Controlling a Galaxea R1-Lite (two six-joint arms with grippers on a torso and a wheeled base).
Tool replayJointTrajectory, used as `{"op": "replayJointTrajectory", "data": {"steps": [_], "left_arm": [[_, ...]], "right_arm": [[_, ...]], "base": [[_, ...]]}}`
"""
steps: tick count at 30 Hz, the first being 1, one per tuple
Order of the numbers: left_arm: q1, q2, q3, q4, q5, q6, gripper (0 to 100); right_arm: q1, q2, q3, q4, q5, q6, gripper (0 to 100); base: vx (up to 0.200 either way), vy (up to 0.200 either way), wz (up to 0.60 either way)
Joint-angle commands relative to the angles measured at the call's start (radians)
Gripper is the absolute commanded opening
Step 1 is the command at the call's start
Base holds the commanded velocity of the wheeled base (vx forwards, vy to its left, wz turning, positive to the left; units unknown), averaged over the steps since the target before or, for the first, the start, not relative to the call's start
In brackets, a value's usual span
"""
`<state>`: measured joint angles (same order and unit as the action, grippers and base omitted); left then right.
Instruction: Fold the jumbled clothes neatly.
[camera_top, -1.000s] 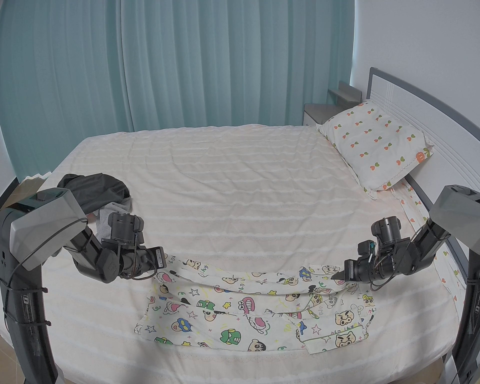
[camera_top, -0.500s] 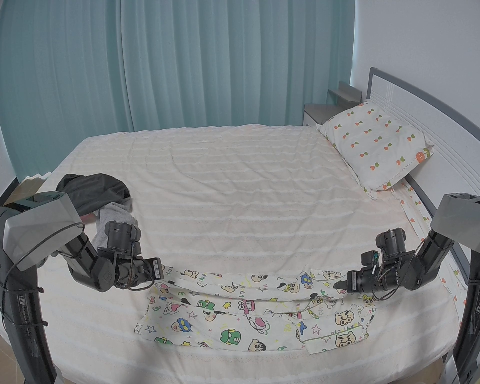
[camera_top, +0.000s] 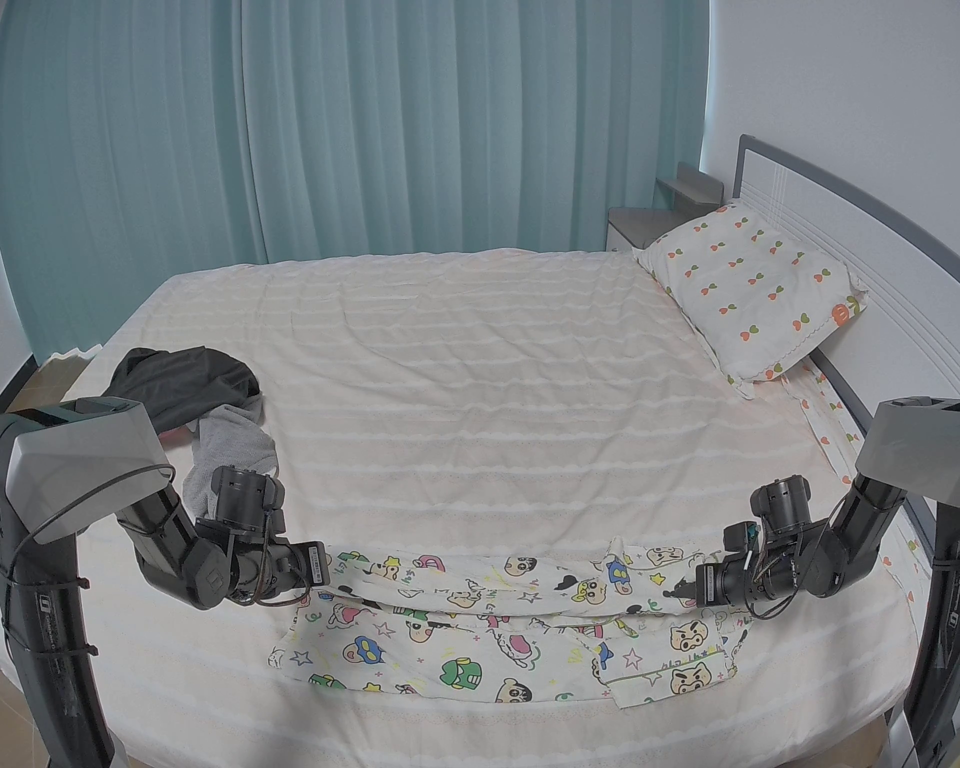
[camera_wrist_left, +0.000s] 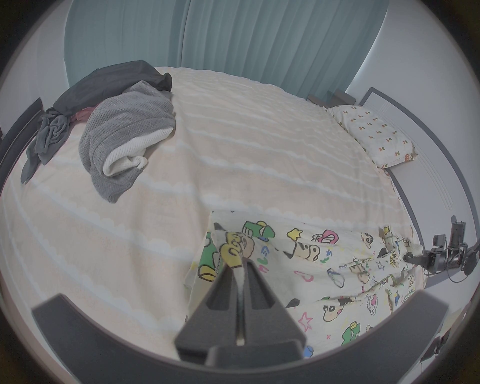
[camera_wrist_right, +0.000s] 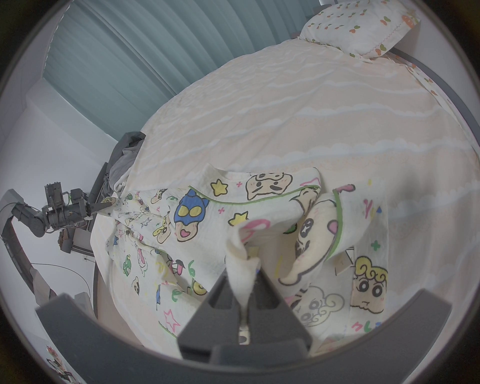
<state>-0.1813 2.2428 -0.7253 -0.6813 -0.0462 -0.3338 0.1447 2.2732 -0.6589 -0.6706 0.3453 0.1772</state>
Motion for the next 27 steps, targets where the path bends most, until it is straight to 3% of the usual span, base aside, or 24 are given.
{"op": "replayJointTrajectory", "data": {"steps": [1, 13, 27], "left_arm": [[-0.001, 0.018, 0.015, -0.006, 0.002, -0.001, 0], [-0.017, 0.075, 0.066, -0.104, 0.003, -0.002, 0], [-0.021, 0.093, 0.07, -0.11, 0.011, -0.007, 0]], "right_arm": [[0.001, 0.006, 0.021, -0.001, -0.002, -0.007, 0], [0.016, 0.062, 0.108, -0.193, -0.025, -0.01, 0], [0.021, 0.058, 0.134, -0.208, -0.043, -0.01, 0]], "base": [[0.0, 0.0, 0.0], [0.0, 0.0, 0.0], [0.0, 0.0, 0.0]]}}
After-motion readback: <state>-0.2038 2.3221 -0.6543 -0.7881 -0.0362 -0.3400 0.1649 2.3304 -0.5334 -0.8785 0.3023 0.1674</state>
